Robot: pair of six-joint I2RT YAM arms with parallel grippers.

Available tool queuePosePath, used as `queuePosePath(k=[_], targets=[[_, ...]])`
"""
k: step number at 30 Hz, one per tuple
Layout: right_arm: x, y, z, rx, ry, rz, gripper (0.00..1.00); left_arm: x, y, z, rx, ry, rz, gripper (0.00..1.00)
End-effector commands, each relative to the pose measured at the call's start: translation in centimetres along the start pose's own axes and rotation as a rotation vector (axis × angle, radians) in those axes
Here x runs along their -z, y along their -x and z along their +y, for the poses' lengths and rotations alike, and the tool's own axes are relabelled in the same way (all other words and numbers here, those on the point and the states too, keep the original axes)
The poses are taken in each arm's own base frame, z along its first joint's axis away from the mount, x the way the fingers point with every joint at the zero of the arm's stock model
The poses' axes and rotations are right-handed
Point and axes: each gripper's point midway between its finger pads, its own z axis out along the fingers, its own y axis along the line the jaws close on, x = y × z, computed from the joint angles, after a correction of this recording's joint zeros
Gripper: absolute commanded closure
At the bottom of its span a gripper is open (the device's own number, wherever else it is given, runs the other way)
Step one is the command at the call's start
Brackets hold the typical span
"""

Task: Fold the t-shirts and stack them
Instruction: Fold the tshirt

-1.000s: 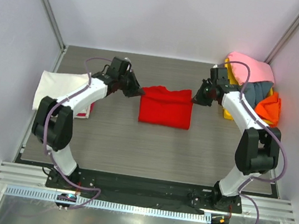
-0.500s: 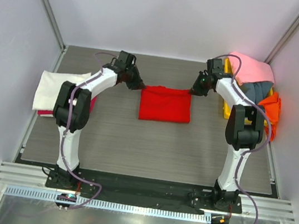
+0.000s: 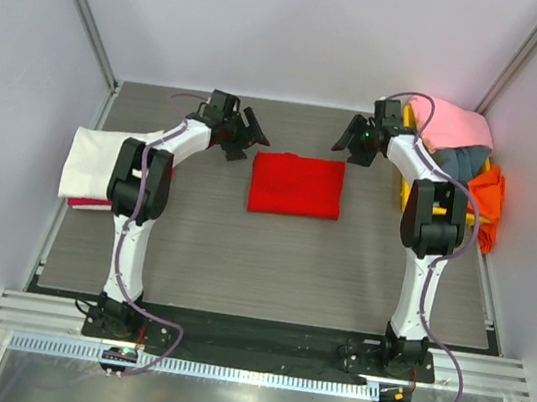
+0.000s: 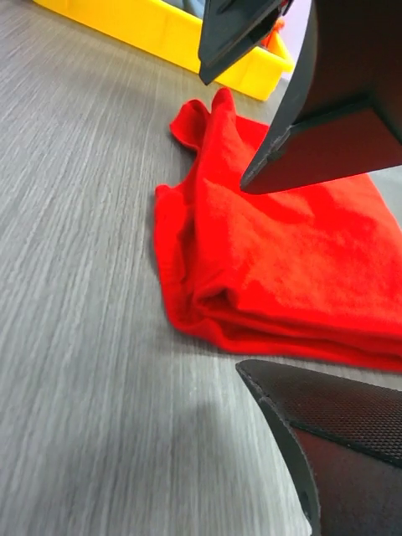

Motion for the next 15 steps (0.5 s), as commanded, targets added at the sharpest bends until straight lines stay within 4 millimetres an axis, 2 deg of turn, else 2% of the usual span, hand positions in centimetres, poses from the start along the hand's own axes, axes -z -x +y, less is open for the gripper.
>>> queuePosePath(k=[1,2,3,4,5,6,7,8,9,15], targets=[[2.5,1.2,1.1,0.037,0.039,-0.085,0.37,2.4,1.6,-2.2,-0.067,-0.069,-0.078,0.19],[2.3,-0.3,0.2,0.05,0.031,-0.061,0.4,2.8,1.5,-2.3,-0.082,-0.078,-0.079,0.2],[2.5,-0.6,0.1,0.059,0.04,-0.067,0.43,2.9,1.4,-2.5,-0.091,-0.09,-0.083,0.23],[3.5,0.1,0.9,0.078,0.07,-0.112,0.48,2.8,0.9,-1.9,-0.094,-0.088,-0.072,0.26],[3.6,-0.3,0.7,0.085,0.081,-0.113,0.55,2.9,0.7,-2.1,-0.103,-0.109,-0.065,0.3],[3.3,-1.7,0.1,0.098,0.082,-0.093,0.56,2.7,0.4,-2.0,-0.109,-0.12,-0.059,0.34],[3.2,-1.4,0.4,0.113,0.109,-0.122,0.58,2.5,0.2,-2.1,-0.118,-0.143,-0.06,0.38],[3.1,-1.9,0.5,0.121,0.131,-0.113,0.58,2.3,-0.1,-2.2,-0.124,-0.156,-0.046,0.42],[2.7,-2.5,0.2,0.122,0.134,-0.1,0.58,2.1,-0.3,-2.0,-0.135,-0.159,-0.044,0.42],[0.9,-3.0,-0.5,0.129,0.135,-0.09,0.58,0.9,0.2,-1.9,-0.202,-0.178,-0.078,0.43]])
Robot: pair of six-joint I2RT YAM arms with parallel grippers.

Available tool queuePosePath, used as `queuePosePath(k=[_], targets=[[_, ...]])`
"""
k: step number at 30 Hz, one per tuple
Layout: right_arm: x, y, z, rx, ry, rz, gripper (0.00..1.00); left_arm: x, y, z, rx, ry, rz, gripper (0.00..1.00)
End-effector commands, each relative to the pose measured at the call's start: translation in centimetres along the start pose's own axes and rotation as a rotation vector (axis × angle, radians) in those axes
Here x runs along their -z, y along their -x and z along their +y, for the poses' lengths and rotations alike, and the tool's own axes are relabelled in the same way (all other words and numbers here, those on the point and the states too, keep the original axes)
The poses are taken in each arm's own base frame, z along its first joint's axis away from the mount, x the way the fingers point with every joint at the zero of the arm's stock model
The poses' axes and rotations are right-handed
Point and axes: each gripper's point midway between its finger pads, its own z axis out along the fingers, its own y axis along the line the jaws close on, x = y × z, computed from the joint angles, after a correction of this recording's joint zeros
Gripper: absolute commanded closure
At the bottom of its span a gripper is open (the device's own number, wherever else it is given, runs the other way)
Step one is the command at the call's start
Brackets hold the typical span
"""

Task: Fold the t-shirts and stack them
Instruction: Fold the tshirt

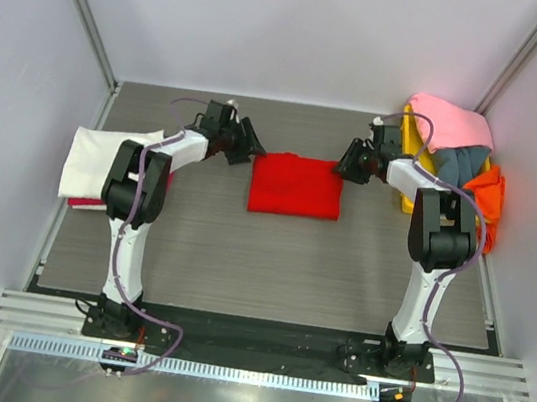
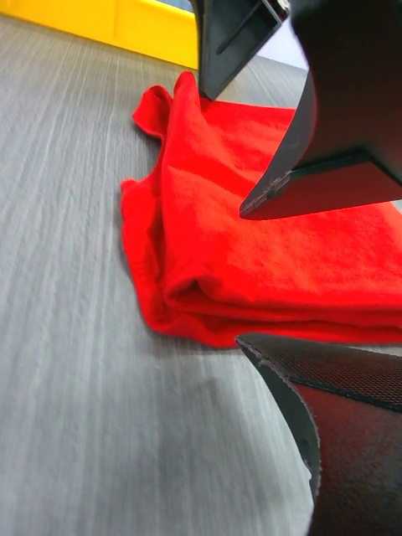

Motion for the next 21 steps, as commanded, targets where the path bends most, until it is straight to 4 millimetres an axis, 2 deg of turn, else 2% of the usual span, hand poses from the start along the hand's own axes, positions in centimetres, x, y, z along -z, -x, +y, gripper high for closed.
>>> queuePosePath(k=[1,4,8,12,18,21], targets=[[0.1,2.8,1.6,0.062,0.068,-0.103,0.58,0.3,2.3,-2.4,-0.099,-0.094,-0.075,0.43],[-0.3,3.2,1.5,0.066,0.061,-0.117,0.59,-0.2,2.7,-2.3,-0.105,-0.091,-0.081,0.45],[-0.9,4.0,1.5,0.073,0.06,-0.122,0.61,-1.0,2.7,-2.3,-0.11,-0.095,-0.075,0.56],[-1.2,4.2,1.6,0.076,0.061,-0.122,0.64,-1.5,3.0,-2.4,-0.114,-0.101,-0.076,0.57],[-1.3,4.7,1.7,0.074,0.059,-0.13,0.66,-2.1,3.4,-2.5,-0.121,-0.107,-0.076,0.65],[-1.4,4.6,1.8,0.072,0.065,-0.122,0.73,-2.3,3.4,-2.6,-0.12,-0.109,-0.074,0.68]])
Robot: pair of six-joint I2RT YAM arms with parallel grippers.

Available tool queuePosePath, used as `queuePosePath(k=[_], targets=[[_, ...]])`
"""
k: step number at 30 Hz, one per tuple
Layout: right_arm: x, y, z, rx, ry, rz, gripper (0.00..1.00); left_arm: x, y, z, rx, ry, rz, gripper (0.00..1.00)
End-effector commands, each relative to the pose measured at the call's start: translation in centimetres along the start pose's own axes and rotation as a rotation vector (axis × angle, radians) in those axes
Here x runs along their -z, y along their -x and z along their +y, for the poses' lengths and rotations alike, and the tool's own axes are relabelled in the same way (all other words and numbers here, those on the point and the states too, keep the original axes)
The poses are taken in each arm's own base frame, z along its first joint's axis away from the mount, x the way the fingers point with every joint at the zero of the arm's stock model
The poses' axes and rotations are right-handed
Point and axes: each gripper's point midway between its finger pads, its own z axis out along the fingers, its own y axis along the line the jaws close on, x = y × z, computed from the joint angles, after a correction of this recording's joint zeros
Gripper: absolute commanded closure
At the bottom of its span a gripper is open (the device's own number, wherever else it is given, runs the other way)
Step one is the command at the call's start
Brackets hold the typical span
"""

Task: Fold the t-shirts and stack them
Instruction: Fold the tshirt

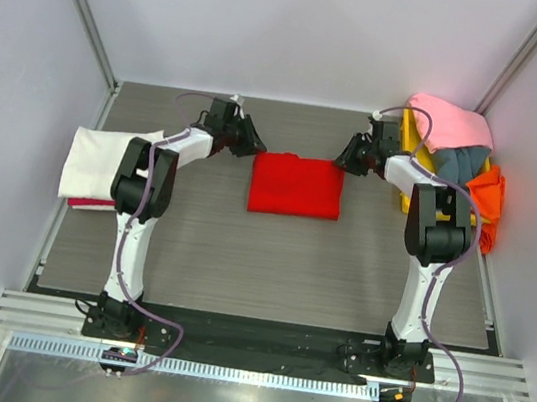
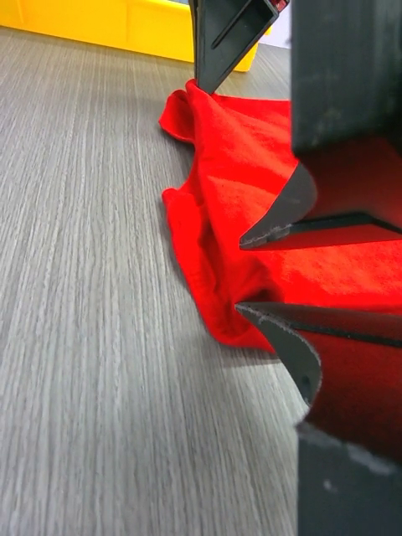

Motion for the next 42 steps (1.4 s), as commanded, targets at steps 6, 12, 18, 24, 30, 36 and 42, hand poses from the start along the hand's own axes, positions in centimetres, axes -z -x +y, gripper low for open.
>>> queuePosePath(k=[6,12,18,24,30,36,42], targets=[[0.1,2.7,2.0,0.022,0.071,-0.05,0.94,0.3,1.5,-2.4,-0.035,-0.075,-0.023,0.85],[0.6,3.0,2.1,0.016,0.073,-0.056,0.99,1.7,1.9,-2.9,-0.064,-0.064,-0.046,0.53],[0.9,3.1,2.2,0.003,0.082,-0.056,0.99,1.9,1.4,-2.6,-0.052,-0.06,-0.03,0.68],[0.8,2.9,2.3,-0.002,0.095,-0.046,0.99,1.1,0.5,-1.9,-0.05,-0.047,-0.009,0.69],[1.0,3.1,2.5,-0.006,0.099,-0.05,0.99,0.5,-0.2,-1.4,-0.045,-0.036,0.015,0.83],[2.7,3.8,3.1,0.003,0.099,-0.08,0.99,2.0,1.0,-2.7,-0.062,-0.044,-0.026,1.0],[4.8,4.7,2.4,-0.01,0.071,-0.124,0.99,4.0,2.4,-4.0,-0.052,-0.058,-0.068,1.0]])
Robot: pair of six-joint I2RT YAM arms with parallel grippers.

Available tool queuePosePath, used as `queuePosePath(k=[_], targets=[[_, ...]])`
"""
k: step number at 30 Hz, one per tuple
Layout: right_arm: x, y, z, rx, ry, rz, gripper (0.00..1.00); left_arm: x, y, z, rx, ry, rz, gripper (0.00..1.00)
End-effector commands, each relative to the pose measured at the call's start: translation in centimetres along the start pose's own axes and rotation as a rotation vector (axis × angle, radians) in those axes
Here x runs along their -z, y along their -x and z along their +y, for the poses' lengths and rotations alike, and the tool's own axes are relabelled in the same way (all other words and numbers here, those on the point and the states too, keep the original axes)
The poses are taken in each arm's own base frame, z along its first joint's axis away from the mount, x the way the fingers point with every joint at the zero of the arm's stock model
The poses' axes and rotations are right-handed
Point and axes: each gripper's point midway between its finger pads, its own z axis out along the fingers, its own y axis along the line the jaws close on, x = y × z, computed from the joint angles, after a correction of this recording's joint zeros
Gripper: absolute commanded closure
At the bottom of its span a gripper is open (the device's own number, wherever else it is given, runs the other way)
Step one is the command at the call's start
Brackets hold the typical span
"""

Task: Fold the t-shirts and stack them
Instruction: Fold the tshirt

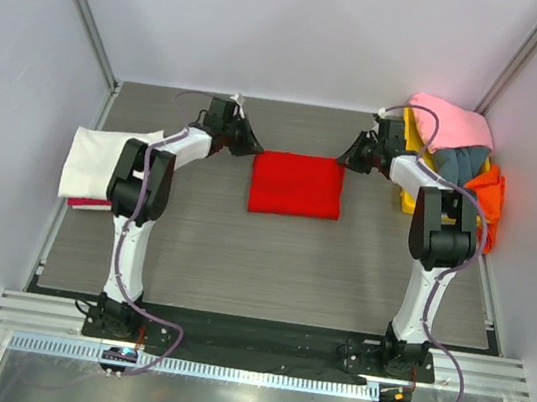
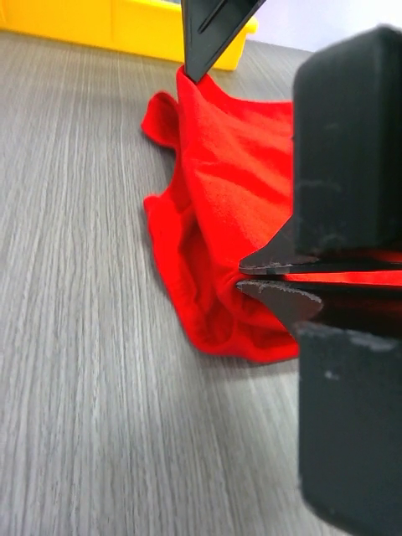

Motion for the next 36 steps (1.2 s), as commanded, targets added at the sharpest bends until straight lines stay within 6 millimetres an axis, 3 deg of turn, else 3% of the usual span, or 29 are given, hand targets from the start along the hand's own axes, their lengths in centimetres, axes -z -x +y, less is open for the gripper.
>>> queuePosePath(k=[1,5,11,27,28,29,31,33,36], targets=[[3.9,3.8,1.2,0.005,0.017,-0.119,0.99,3.3,3.0,-3.6,-0.027,-0.058,-0.085,1.0],[4.8,4.0,1.1,0.002,0.033,-0.135,0.99,4.3,3.0,-4.3,-0.012,-0.074,-0.095,1.0],[3.5,3.3,0.2,-0.032,0.033,-0.107,0.99,3.6,3.1,-3.4,0.026,-0.049,-0.1,1.0],[-1.3,2.4,-3.0,-0.098,-0.012,-0.081,0.99,-2.8,2.0,1.4,0.083,0.009,-0.071,1.0],[-1.7,2.2,-3.2,-0.103,-0.015,-0.074,0.96,-3.2,2.2,1.4,0.079,-0.005,-0.088,1.0],[-1.8,2.2,-3.3,-0.106,-0.018,-0.075,0.75,-3.5,2.1,1.4,0.078,-0.013,-0.088,0.98],[-1.5,2.7,-3.3,-0.114,-0.028,-0.09,0.52,-3.4,2.5,1.0,0.073,-0.034,-0.097,0.87],[-0.8,2.8,-3.1,-0.105,-0.031,-0.101,0.47,-2.4,3.0,0.1,0.057,-0.057,-0.123,0.79],[0.9,3.6,-1.9,-0.083,-0.013,-0.125,0.47,0.0,4.0,-1.5,0.028,-0.067,-0.162,0.69]])
